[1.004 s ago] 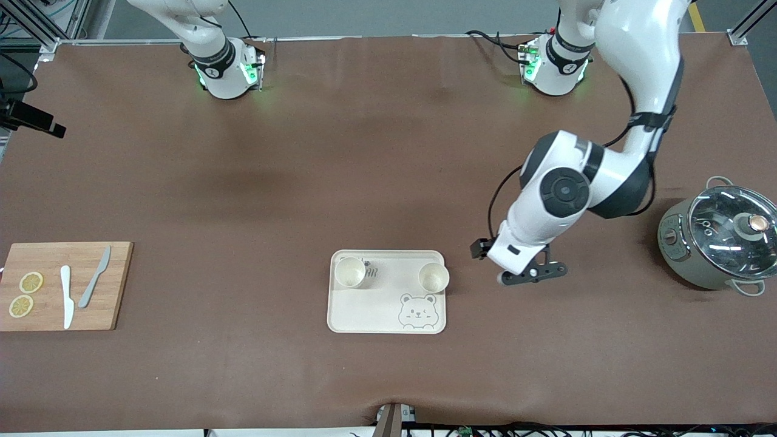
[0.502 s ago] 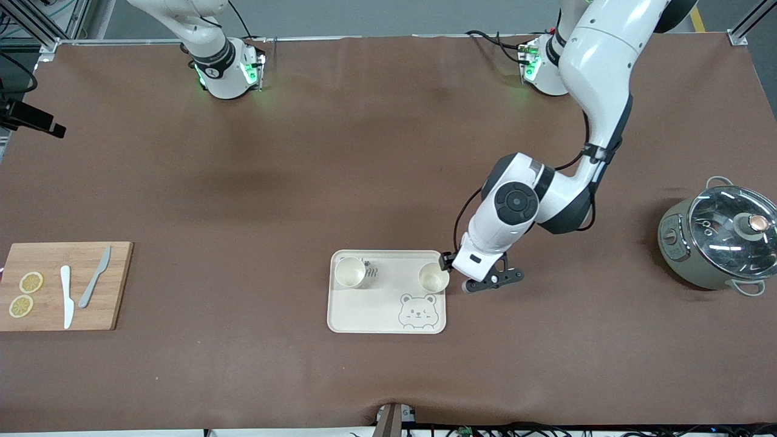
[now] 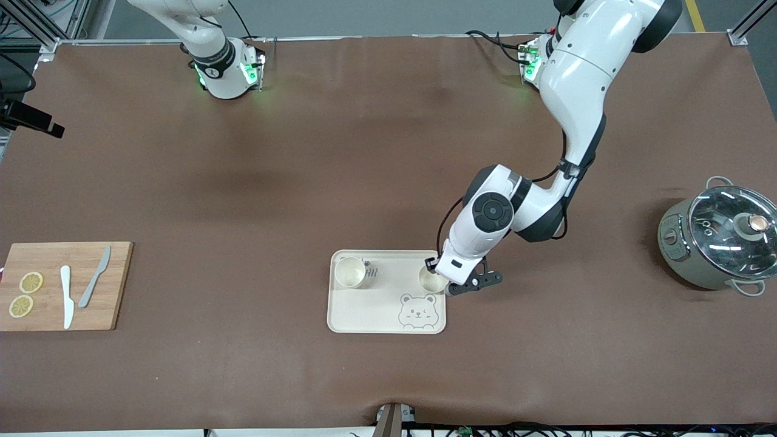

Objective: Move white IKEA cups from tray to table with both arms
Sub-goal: 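Lower the left gripper around the white cup on the tray, then grasp the white cup with the left gripper and carry it toward the pot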

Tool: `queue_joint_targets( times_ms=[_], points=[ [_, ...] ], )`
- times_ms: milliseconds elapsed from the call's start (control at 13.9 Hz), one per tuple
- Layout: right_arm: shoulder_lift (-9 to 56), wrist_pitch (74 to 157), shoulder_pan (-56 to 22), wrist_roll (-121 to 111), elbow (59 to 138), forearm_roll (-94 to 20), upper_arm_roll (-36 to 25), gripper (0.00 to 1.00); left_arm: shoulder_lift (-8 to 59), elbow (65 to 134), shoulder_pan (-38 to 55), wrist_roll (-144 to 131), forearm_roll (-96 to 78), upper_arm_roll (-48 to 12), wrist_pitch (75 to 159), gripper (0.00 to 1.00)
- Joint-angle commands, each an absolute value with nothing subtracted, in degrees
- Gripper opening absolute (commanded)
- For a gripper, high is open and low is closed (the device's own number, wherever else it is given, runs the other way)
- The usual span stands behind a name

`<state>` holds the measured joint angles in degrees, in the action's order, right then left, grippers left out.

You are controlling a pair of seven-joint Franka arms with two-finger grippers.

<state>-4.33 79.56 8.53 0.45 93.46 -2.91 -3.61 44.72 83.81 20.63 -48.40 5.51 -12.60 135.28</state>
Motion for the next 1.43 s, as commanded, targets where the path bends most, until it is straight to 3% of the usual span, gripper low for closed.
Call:
queue_joint_targets(
  times_ms=[0, 430, 861, 1363],
  points=[
    [-5.19, 79.45, 10.02, -0.26, 94.13, -2.55, -2.72, 1.00, 46.32, 82.09, 21.27, -49.05, 6.77, -12.31, 136.58, 0.00],
    [-5.27, 79.45, 10.02, -0.26, 94.13, -2.55, -2.72, 1.00, 42.63, 82.26, 20.13, -48.52, 7.21, -12.04, 135.79, 0.00],
    [-5.19, 79.45, 9.93, -0.18, 94.22, -2.55, -2.72, 1.00, 33.50, 82.97, 13.99, -39.84, 7.12, -12.39, 124.30, 0.00],
    [-2.73, 78.40, 10.11, 0.00, 92.90, -5.53, -2.72, 1.00, 23.48, 95.68, 8.09, -36.21, 7.12, -12.31, 117.95, 0.00]
  ],
)
